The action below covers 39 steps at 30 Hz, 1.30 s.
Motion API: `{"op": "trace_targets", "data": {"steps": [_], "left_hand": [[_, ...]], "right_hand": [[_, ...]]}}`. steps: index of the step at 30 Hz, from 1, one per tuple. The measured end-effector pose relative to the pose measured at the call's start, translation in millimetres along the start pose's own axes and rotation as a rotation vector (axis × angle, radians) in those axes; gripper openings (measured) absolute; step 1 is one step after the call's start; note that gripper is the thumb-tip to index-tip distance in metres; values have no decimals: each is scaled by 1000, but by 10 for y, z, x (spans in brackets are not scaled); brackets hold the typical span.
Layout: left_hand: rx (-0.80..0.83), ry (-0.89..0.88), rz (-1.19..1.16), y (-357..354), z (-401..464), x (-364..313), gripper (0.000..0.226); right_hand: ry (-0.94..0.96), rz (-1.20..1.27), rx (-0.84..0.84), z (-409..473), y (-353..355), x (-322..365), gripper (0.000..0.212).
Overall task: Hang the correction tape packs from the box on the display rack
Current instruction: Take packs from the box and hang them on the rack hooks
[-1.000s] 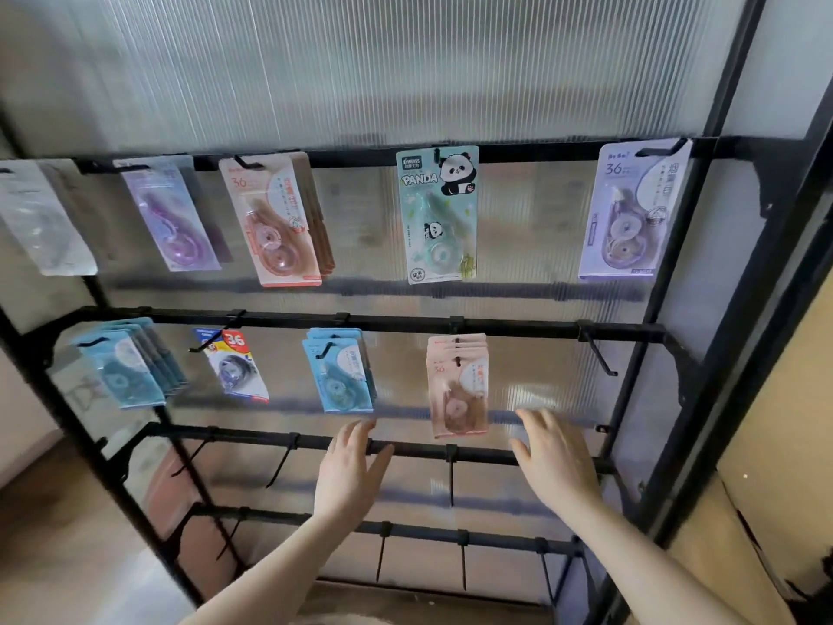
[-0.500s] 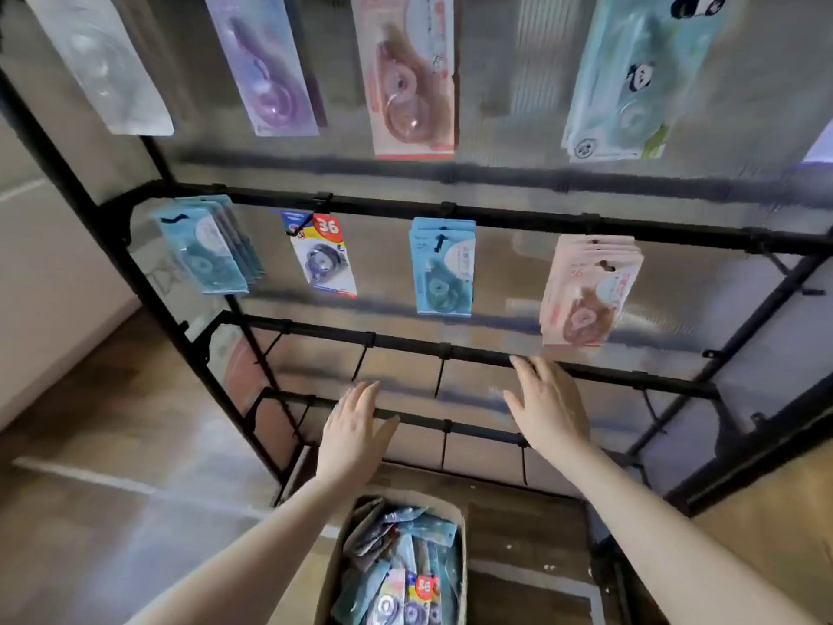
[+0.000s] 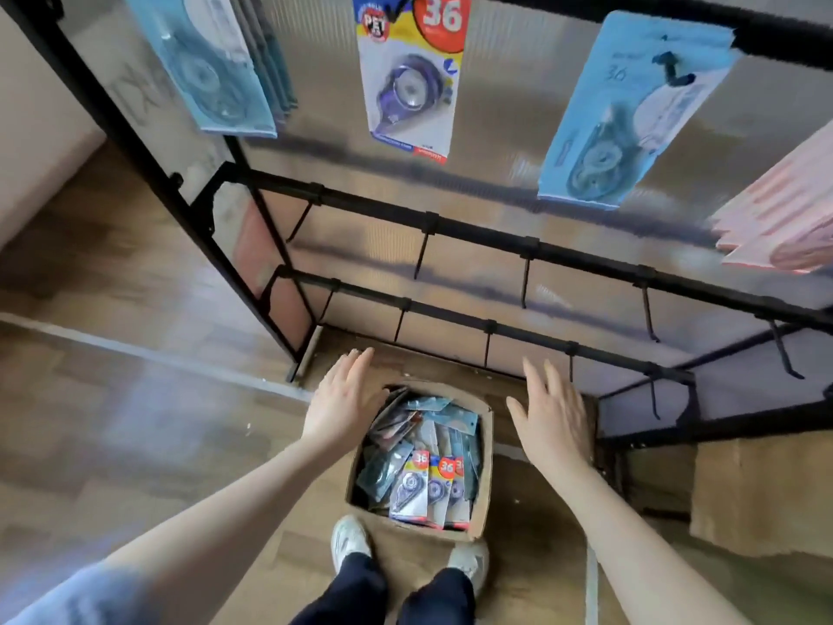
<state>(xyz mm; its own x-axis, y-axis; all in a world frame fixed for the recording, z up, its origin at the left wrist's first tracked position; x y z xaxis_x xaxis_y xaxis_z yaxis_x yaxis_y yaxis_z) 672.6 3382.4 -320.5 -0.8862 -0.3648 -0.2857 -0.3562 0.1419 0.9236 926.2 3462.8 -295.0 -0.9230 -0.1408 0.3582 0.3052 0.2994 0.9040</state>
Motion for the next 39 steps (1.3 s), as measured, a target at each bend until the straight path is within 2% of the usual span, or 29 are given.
{"op": "trace_targets", "data": {"steps": [5,10,19,28,39], "left_hand": [[116,62,-11,-660,43,152,65],[276,120,-19,-1621,48,322,65],[484,115,47,-3021,52,513,74],[516,-86,181,-3834,528,605,80],[549,-312,418,-4386,911,663,89]], "right_hand": [[-51,-5,115,148,-651,-259,59],[-99,-3,260,224,-1388,-649,60],[-42,-113,445,304,-2507,-1236,59],[6,-165,537,453,-3362,-1561,58],[58,-136,458,356,-4022,-1766,59]]}}
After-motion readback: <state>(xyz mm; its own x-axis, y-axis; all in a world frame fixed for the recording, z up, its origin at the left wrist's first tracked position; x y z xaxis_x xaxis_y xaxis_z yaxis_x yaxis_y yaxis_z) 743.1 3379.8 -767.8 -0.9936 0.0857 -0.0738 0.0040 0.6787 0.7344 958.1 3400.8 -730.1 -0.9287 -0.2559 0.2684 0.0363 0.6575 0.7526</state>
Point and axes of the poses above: each hand's wrist, its own z-axis towards the middle knuckle, its own y-axis out of the back of the hand, x = y × z, the point moved 1 cm from there along z, towards the middle knuckle, and after that the axes turned 12 degrees about z, right-handed, at the moved point
